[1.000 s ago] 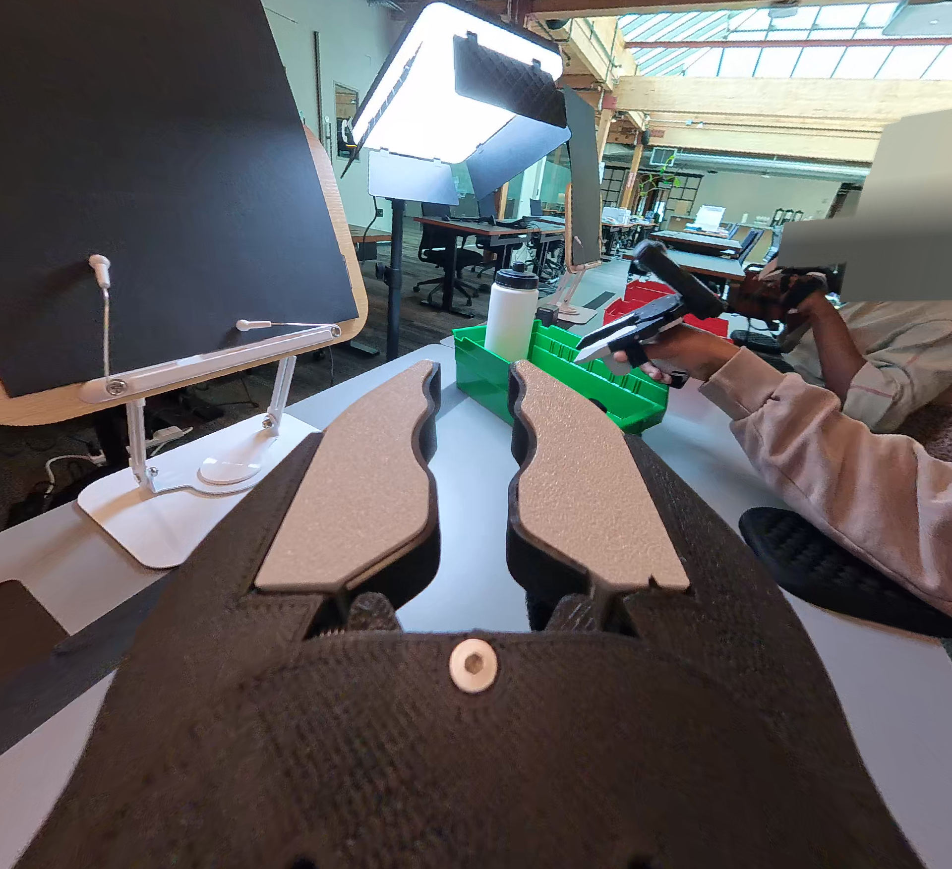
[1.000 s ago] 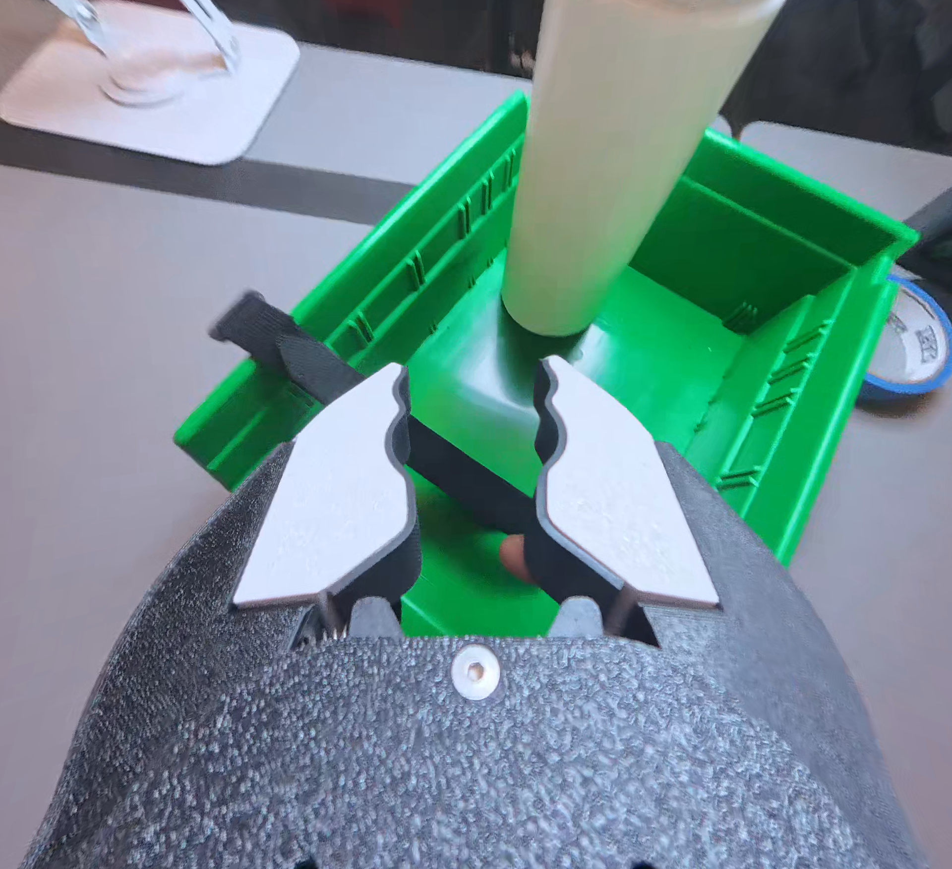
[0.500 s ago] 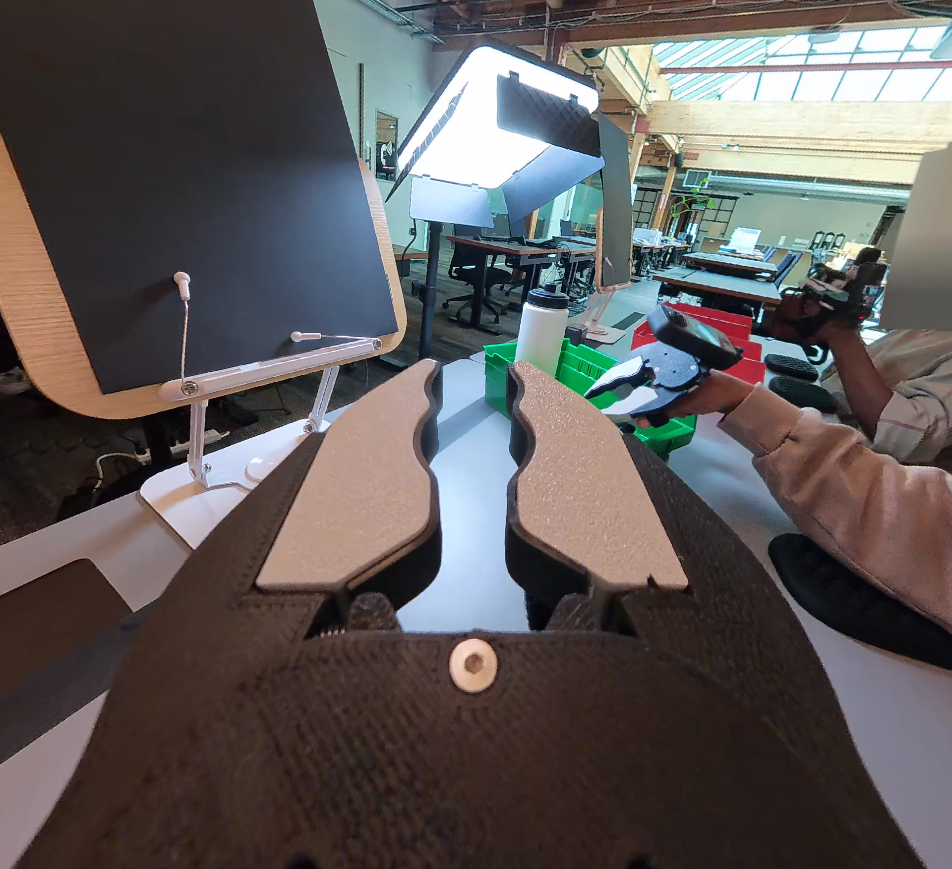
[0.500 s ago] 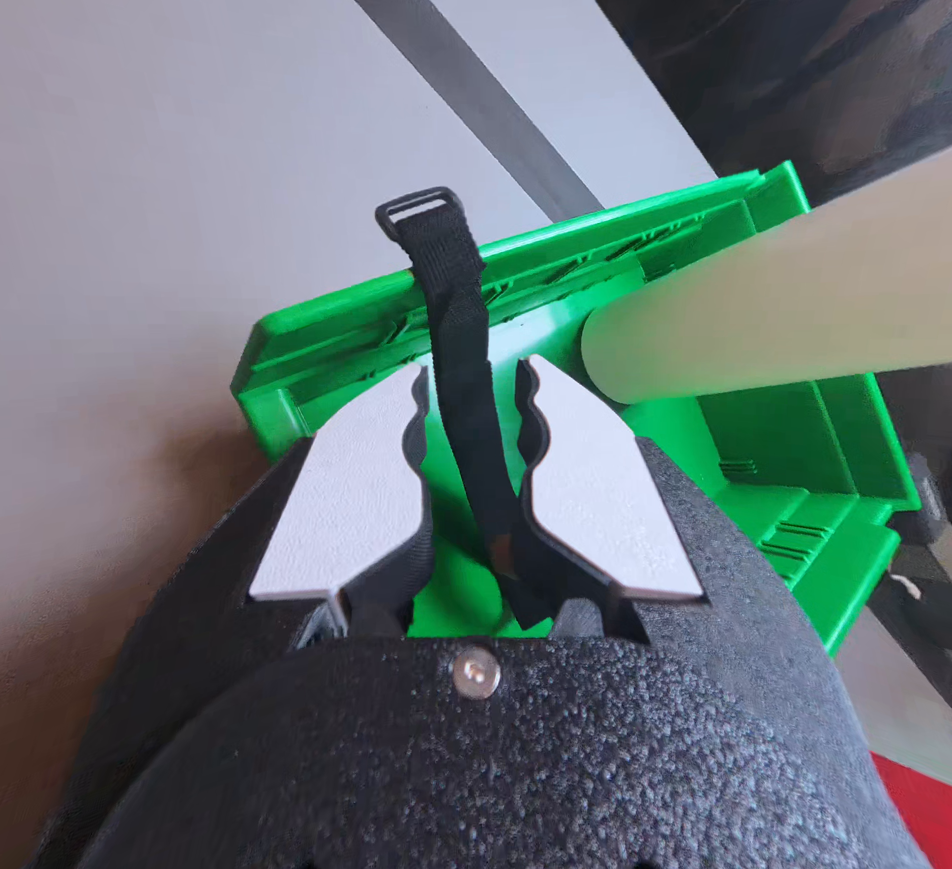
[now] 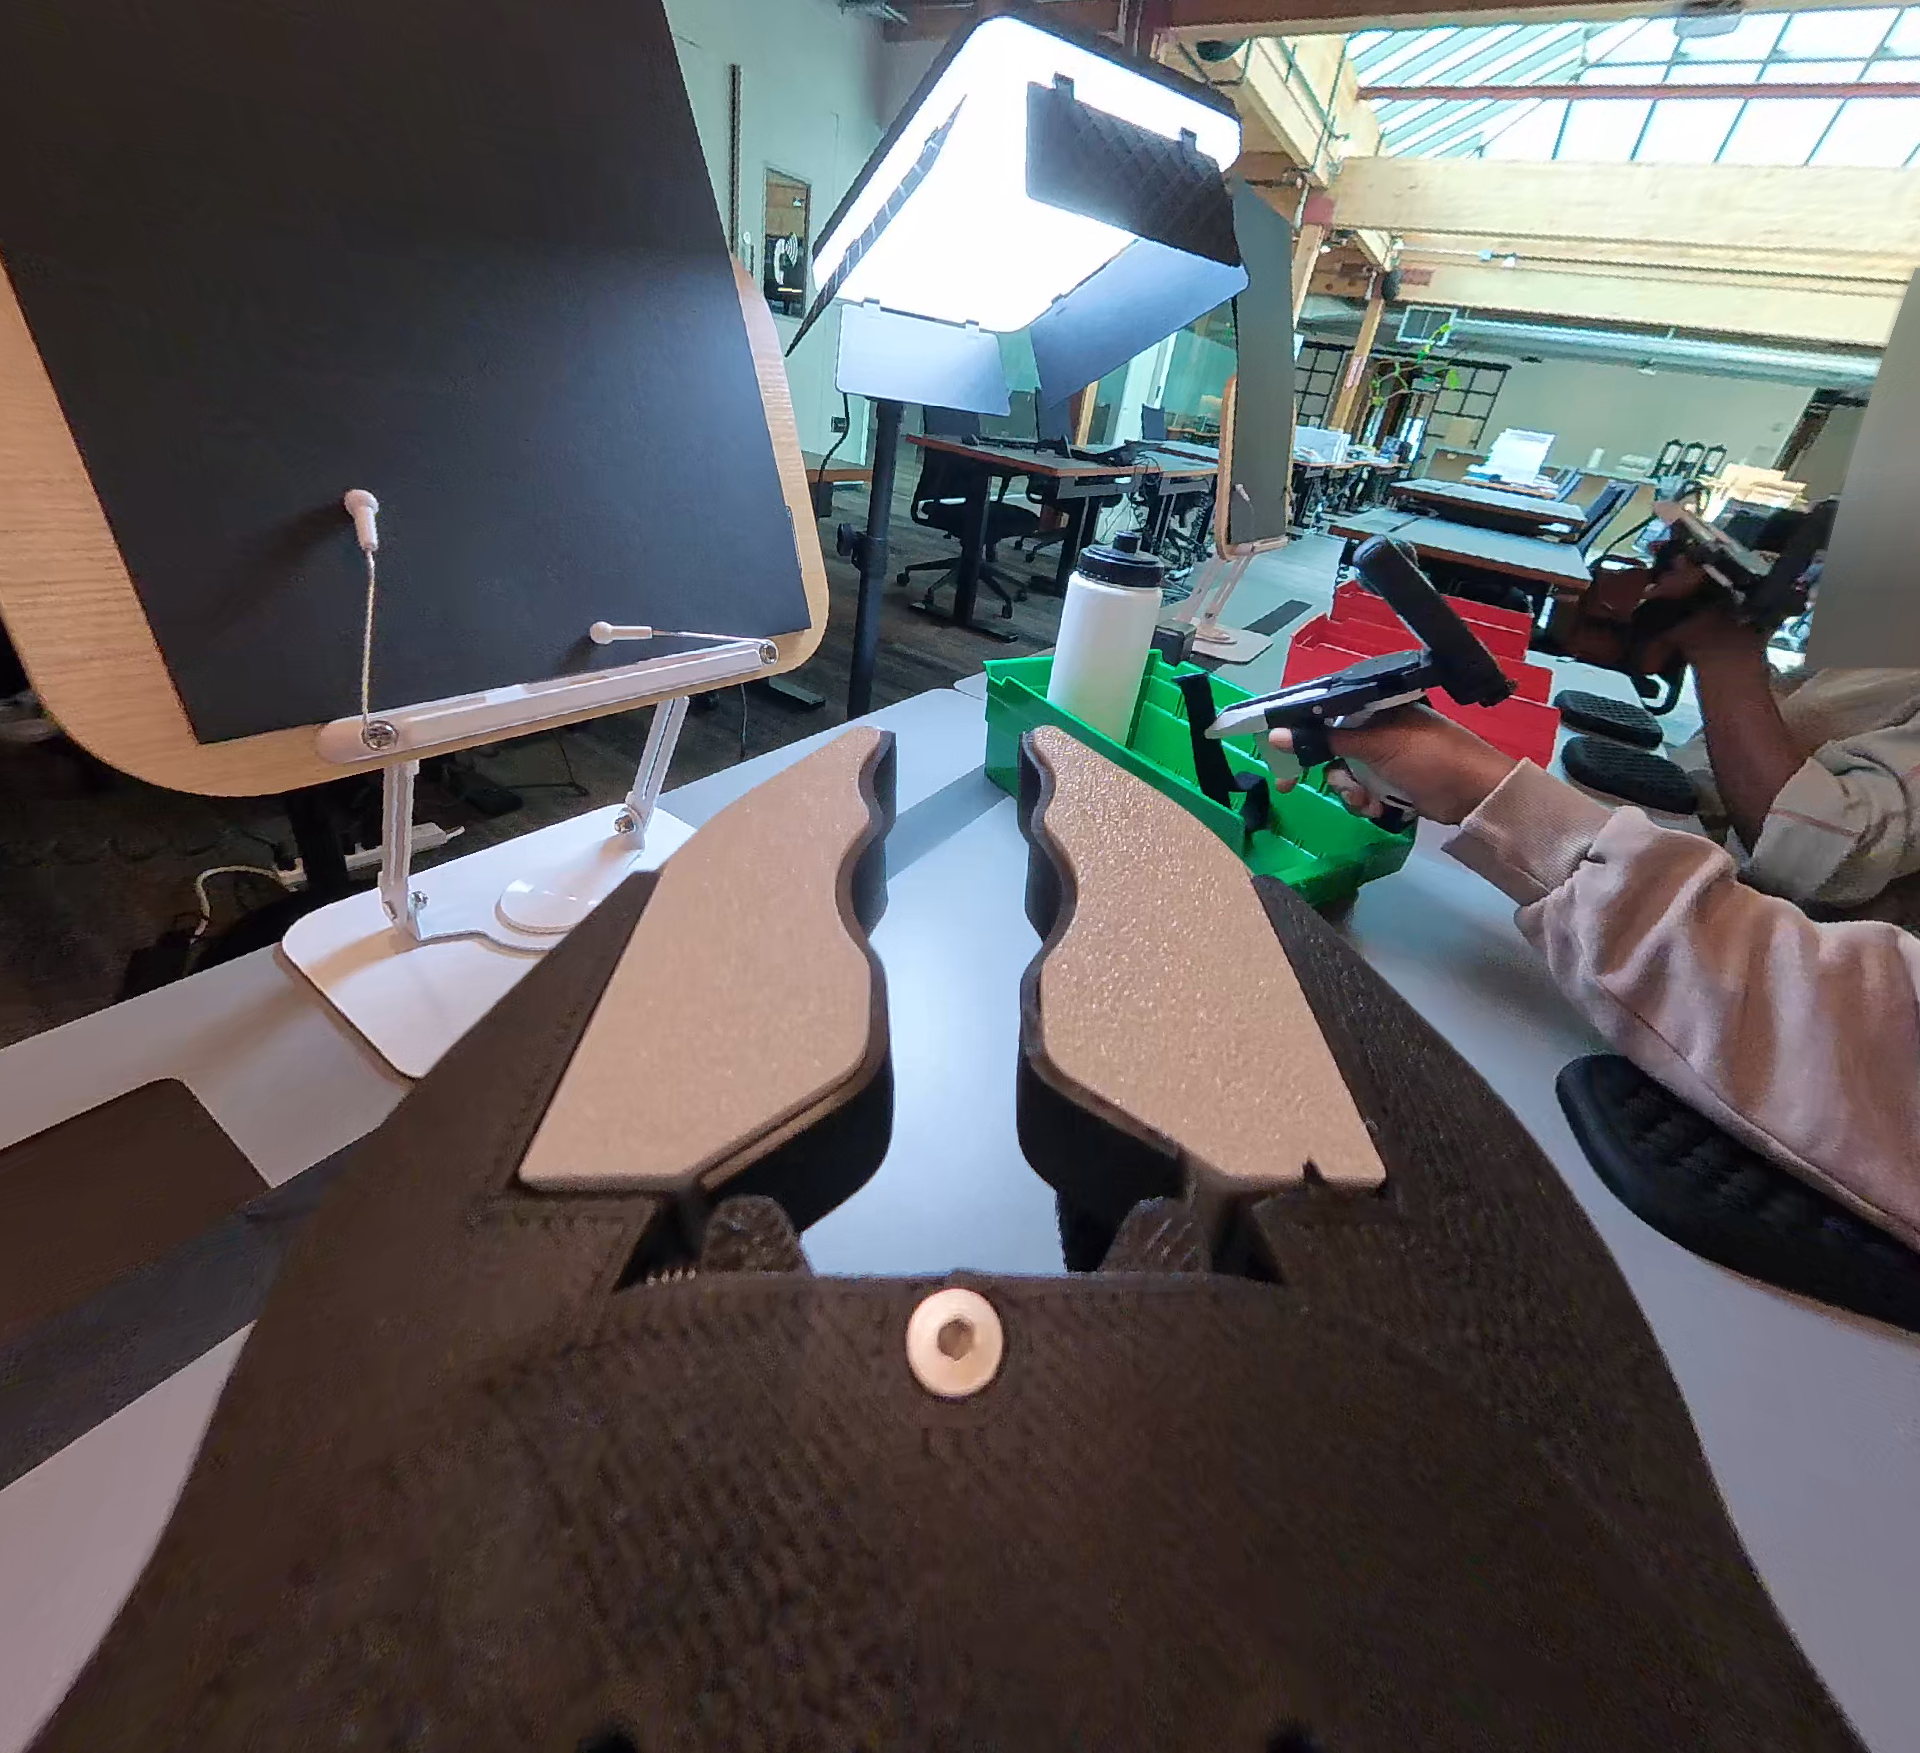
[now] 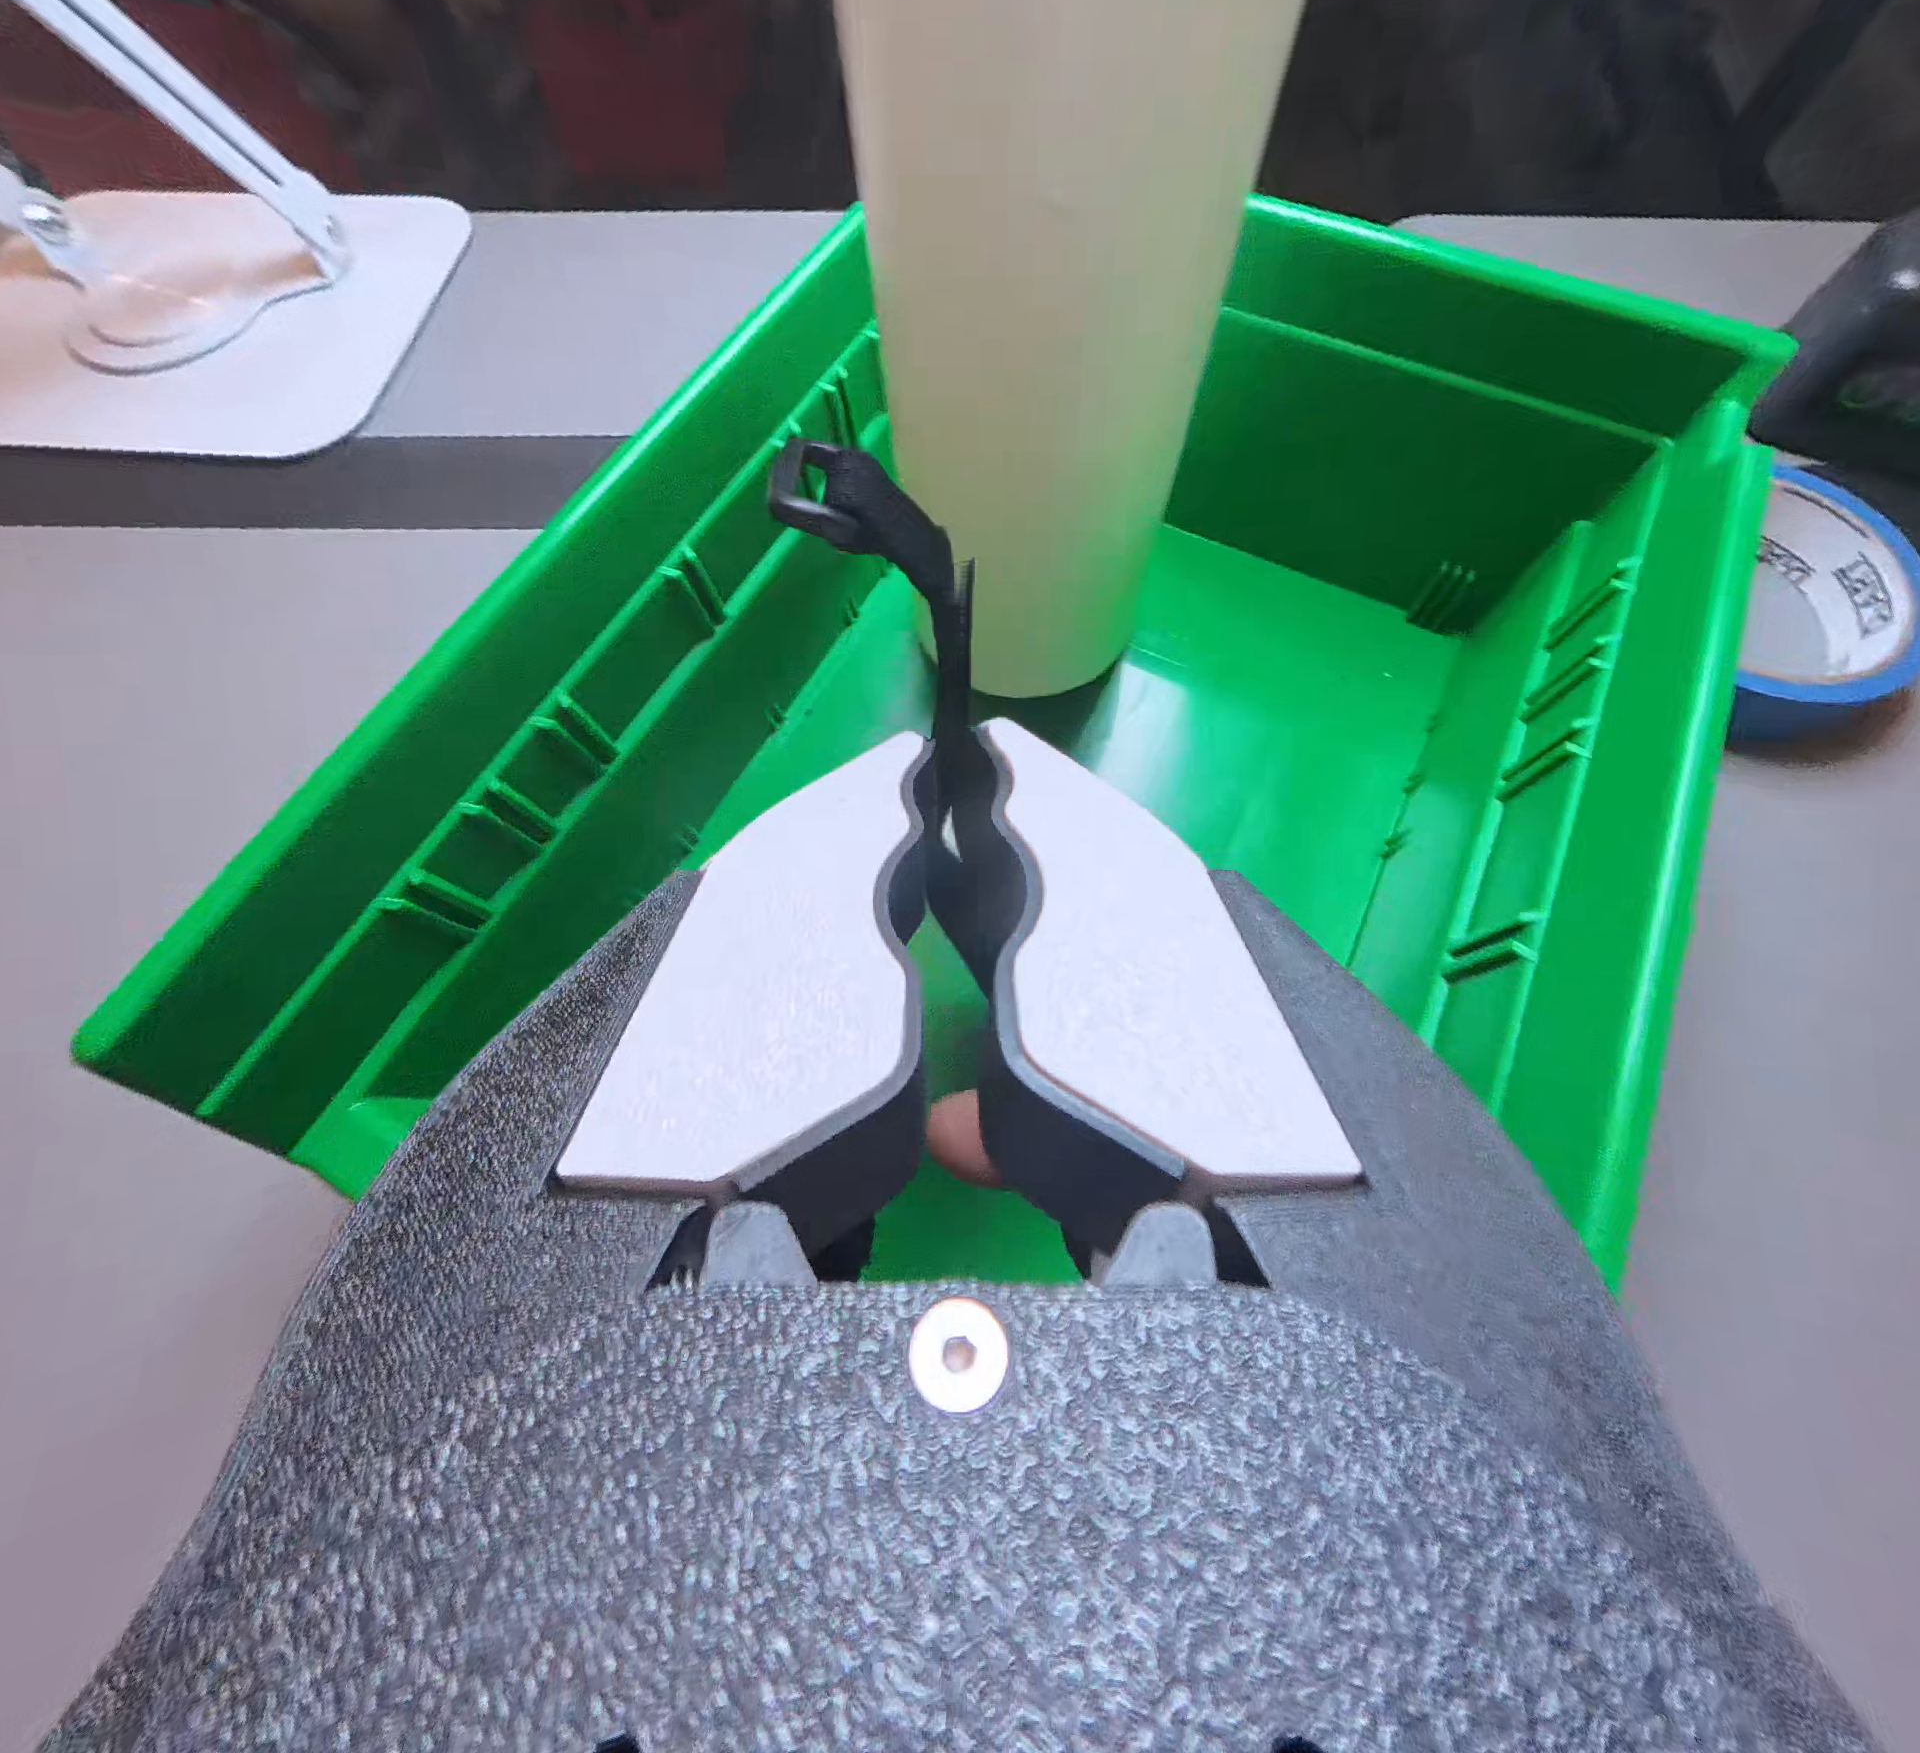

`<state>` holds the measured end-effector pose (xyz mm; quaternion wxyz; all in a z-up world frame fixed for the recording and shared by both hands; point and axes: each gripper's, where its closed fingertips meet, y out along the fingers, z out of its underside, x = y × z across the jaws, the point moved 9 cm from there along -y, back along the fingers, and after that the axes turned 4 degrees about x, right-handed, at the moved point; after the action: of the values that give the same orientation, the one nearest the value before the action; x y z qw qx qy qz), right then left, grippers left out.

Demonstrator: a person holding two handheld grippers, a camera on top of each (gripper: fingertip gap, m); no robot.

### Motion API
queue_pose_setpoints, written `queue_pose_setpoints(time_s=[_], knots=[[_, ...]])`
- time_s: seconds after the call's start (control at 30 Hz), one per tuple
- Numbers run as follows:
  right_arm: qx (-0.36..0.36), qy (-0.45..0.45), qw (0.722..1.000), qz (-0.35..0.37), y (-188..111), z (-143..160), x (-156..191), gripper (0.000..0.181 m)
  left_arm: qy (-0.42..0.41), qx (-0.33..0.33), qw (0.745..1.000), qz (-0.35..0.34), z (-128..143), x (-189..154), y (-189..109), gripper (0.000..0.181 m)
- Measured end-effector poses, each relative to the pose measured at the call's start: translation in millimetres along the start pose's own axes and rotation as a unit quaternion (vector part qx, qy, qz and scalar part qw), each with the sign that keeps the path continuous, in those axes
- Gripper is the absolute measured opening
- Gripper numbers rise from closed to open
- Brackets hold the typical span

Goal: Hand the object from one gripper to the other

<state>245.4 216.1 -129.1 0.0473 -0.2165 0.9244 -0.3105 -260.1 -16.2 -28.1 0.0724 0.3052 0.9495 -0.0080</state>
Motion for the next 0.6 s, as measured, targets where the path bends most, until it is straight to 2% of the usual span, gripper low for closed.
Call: queue_pose_setpoints(time_s=[0.1,0.17,0.3,0.37,0.5,0.6], knots=[[0.018,-0.012,0.999,0.049,2,3,-6,0.018,-0.002,0.009,1.0,-0.001,3,1,2,0.022],[0.028,-0.037,0.999,0.029,2,2,0,0.028,-0.006,0.013,1.0,-0.004,5,3,3,0.022],[-0.006,-0.028,0.991,-0.128,-11,-12,26,0.046,-0.014,0.019,1.0,-0.011,10,8,4,0.022],[-0.027,-0.026,0.979,-0.2,-22,-20,38,0.046,-0.016,0.02,1.0,-0.015,11,10,3,0.022],[-0.136,-0.01,0.962,-0.238,-48,-39,46,0.041,-0.014,0.013,1.0,-0.025,8,14,-3,0.022],[-0.252,0.014,0.932,-0.261,-71,-51,49,0.041,-0.002,0.007,0.998,-0.056,2,20,-13,0.024]])
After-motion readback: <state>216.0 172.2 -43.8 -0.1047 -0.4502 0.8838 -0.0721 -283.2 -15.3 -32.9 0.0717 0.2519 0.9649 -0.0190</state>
